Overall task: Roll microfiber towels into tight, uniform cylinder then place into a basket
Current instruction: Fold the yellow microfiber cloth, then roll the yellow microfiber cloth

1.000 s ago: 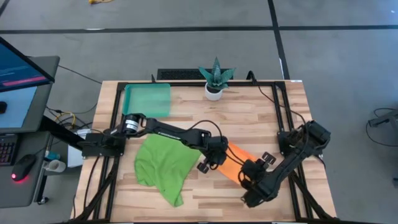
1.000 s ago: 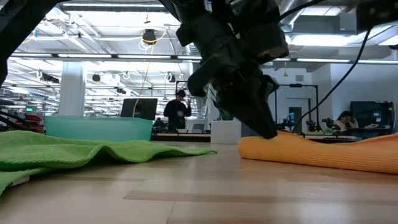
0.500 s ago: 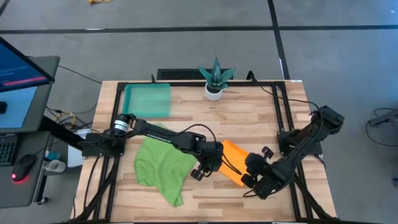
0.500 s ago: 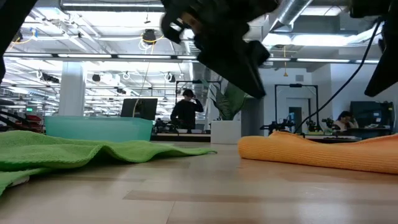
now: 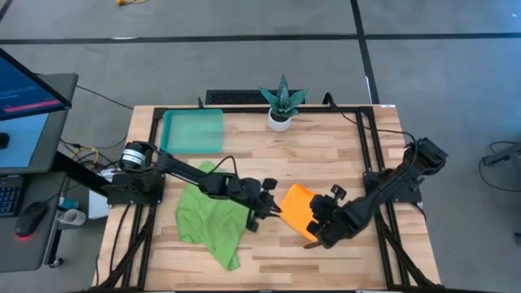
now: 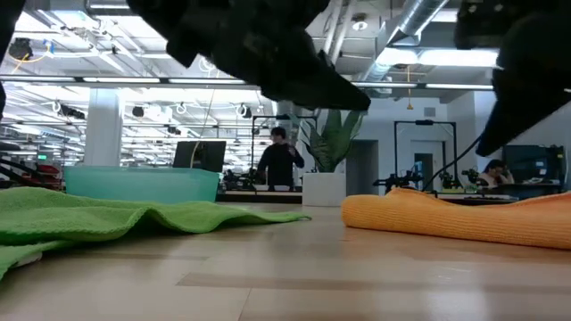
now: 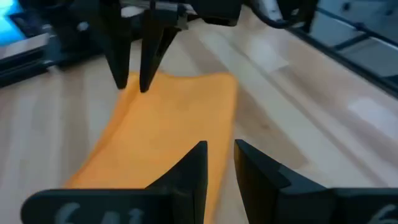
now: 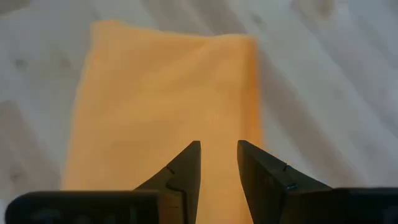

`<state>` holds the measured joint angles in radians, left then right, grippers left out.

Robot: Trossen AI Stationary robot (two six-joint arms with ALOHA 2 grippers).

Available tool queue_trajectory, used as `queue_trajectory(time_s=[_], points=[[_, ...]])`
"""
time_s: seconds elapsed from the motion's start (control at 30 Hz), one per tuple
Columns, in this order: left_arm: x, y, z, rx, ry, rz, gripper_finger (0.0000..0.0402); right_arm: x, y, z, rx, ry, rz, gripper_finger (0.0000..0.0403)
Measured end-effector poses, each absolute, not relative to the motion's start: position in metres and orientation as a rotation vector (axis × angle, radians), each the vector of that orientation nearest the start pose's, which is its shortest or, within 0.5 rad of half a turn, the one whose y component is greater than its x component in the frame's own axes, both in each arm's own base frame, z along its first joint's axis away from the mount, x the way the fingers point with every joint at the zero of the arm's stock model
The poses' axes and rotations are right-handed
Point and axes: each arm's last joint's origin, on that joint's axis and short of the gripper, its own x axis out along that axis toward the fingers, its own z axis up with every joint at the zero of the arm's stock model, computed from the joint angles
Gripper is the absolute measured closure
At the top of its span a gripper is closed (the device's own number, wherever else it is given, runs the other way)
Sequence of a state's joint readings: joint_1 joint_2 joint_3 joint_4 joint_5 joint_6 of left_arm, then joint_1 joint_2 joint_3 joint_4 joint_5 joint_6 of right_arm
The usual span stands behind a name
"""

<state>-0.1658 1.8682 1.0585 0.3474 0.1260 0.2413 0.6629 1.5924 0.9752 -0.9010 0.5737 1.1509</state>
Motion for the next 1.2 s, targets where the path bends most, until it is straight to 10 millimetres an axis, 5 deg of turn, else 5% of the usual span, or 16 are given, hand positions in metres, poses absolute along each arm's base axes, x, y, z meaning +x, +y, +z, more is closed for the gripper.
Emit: queue_trajectory(time_s=[0.2, 0.53, 1.2], points=[[0.4, -0.055, 0.15, 0.185, 0.515, -0.177, 0.0331, 0.224, 0.129, 0.21, 0.148, 1.017, -0.593, 0.0275], [0.417, -0.051, 0.126, 0.149, 0.572, -0.153, 0.0331, 0.223, 0.088, 0.26, 0.271, 0.817, -0.662, 0.0275], [0.409, -0.049, 0.111, 0.114, 0.747, -0.165, 0.0331, 0.237, 0.097, 0.236, 0.282, 0.95, -0.629, 0.0275]])
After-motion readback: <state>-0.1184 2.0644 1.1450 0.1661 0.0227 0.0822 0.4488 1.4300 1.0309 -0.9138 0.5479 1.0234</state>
